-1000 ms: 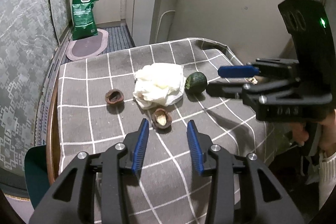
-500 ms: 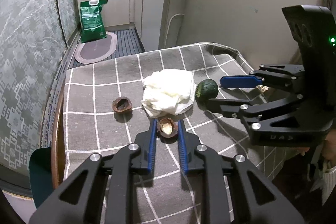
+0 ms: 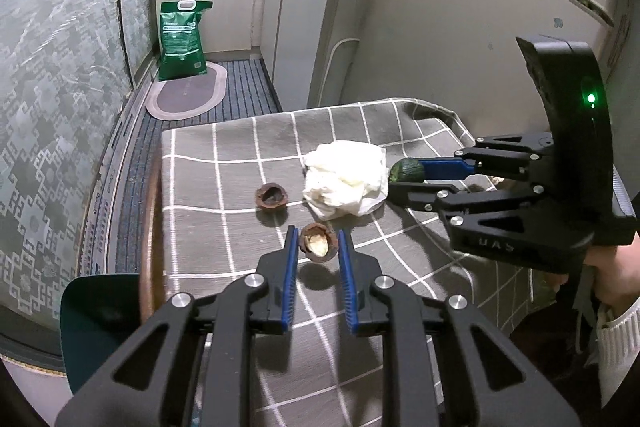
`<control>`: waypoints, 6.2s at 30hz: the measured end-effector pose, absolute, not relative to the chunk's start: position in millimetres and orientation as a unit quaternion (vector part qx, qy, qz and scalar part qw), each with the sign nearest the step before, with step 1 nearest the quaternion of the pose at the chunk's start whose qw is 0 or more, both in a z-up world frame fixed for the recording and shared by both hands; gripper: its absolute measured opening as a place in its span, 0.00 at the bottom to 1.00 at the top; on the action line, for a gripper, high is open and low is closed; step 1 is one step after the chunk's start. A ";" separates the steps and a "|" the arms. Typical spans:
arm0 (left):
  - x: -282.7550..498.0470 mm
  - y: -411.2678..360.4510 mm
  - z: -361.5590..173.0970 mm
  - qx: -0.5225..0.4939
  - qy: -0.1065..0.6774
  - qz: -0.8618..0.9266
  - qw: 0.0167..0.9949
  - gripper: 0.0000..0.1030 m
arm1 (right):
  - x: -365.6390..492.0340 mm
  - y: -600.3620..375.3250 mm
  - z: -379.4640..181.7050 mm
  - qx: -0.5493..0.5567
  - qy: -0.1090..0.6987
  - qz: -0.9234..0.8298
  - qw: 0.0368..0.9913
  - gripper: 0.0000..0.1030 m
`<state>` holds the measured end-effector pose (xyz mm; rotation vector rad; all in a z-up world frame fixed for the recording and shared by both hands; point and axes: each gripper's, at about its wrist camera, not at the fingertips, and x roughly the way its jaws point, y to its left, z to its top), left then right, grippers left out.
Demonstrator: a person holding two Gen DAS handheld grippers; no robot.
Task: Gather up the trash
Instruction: 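Grasp the green fruit with the right tool while the left tool grasps a walnut shell, then carry both items over the teal bin and open both tools to drop them, then move the right tool back to the cloth toward the white tissue, then grasp the white tissue with the right tool while the left tool grasps the other walnut shell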
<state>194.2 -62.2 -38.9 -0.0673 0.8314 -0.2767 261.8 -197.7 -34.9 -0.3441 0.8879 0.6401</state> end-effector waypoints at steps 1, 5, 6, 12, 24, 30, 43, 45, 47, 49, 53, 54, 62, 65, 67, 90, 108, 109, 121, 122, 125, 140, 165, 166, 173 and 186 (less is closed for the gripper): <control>194.2 -60.1 -38.3 -0.034 0.402 -0.133 0.905 0.21 | 261.8 -198.2 -33.7 -0.163 0.419 0.301 0.841 0.26; 191.0 -49.8 -32.7 -0.042 0.396 -0.129 0.908 0.21 | 259.5 -196.1 -26.7 -0.160 0.417 0.298 0.844 0.26; 189.7 -47.1 -31.2 -0.044 0.395 -0.129 0.909 0.21 | 258.2 -193.8 -24.2 -0.160 0.415 0.298 0.845 0.26; 180.2 -30.2 -20.2 -0.053 0.381 -0.121 0.915 0.21 | 247.6 -178.1 -8.8 -0.166 0.401 0.306 0.848 0.26; 165.7 23.9 -13.9 -0.076 0.376 -0.090 0.919 0.21 | 233.1 -120.9 6.6 -0.181 0.381 0.344 0.839 0.26; 155.1 49.6 -14.3 -0.084 0.374 -0.074 0.920 0.21 | 228.3 -86.7 9.7 -0.183 0.376 0.364 0.832 0.26; 138.5 111.7 -38.3 -0.094 0.417 -0.030 0.904 0.21 | 210.9 -14.4 9.3 -0.198 0.375 0.409 0.808 0.26; 138.0 116.7 -47.6 -0.094 0.432 -0.029 0.897 0.21 | 210.0 -6.2 6.8 -0.200 0.380 0.411 0.804 0.26; 137.1 119.2 -56.3 -0.087 0.446 -0.028 0.890 0.21 | 209.2 1.1 3.8 -0.203 0.385 0.412 0.801 0.26; 136.6 120.4 -62.5 -0.082 0.456 -0.027 0.886 0.21 | 208.0 7.7 0.5 -0.206 0.389 0.413 0.797 0.26; 134.5 124.5 -73.2 -0.077 0.469 -0.022 0.879 0.21 | 207.5 18.7 -4.7 -0.208 0.398 0.416 0.791 0.26; 134.2 126.6 -75.8 -0.077 0.472 -0.020 0.878 0.21 | 206.8 22.7 -5.9 -0.209 0.399 0.418 0.789 0.26; 133.4 144.7 -89.0 -0.080 0.488 0.001 0.869 0.21 | 201.2 42.9 -13.6 -0.217 0.404 0.428 0.779 0.26; 133.6 151.4 -92.3 -0.083 0.493 0.011 0.866 0.21 | 200.9 48.6 -16.5 -0.218 0.407 0.429 0.776 0.26; 132.8 155.3 -93.4 -0.086 0.495 0.017 0.865 0.24 | 201.4 51.1 -19.4 -0.220 0.413 0.428 0.774 0.26; 86.6 196.6 -28.0 -0.109 0.409 0.045 0.905 0.18 | 182.7 122.3 -97.4 -0.253 0.496 0.428 0.712 0.26; 68.0 190.3 7.8 -0.104 0.360 0.046 0.926 0.18 | 171.3 140.1 -136.8 -0.275 0.531 0.425 0.680 0.38; 67.6 190.4 8.7 -0.107 0.360 0.045 0.926 0.18 | 171.5 140.4 -135.7 -0.271 0.531 0.426 0.681 0.39; 67.6 173.2 37.6 -0.103 0.321 0.040 0.941 0.21 | 174.5 115.3 -72.2 -0.199 0.473 0.456 0.727 0.39; 68.3 170.8 40.3 -0.104 0.317 0.038 0.942 0.23 | 174.7 111.2 -65.4 -0.195 0.465 0.457 0.733 0.39; 71.1 162.0 46.3 -0.106 0.309 0.030 0.945 0.26 | 175.6 94.0 -43.2 -0.179 0.441 0.460 0.750 0.38; 105.2 91.4 47.1 -0.077 0.307 -0.024 0.948 0.28 | 206.1 -8.2 14.2 -0.105 0.392 0.420 0.812 0.28; 170.6 -10.9 -14.9 -0.041 0.368 -0.117 0.922 0.29 | 255.1 -166.6 7.6 -0.022 0.409 0.295 0.863 0.37; 173.7 -14.3 -17.8 -0.039 0.371 -0.120 0.920 0.29 | 256.0 -171.6 6.1 -0.016 0.411 0.295 0.862 0.37; 186.8 -36.6 -34.0 -0.024 0.390 -0.135 0.910 0.29 | 256.3 -186.5 1.4 -0.005 0.419 0.291 0.860 0.37; 211.4 -43.5 -47.6 -0.017 0.399 -0.119 0.909 0.29 | 263.3 -209.5 -12.7 0.030 0.441 0.291 0.849 0.37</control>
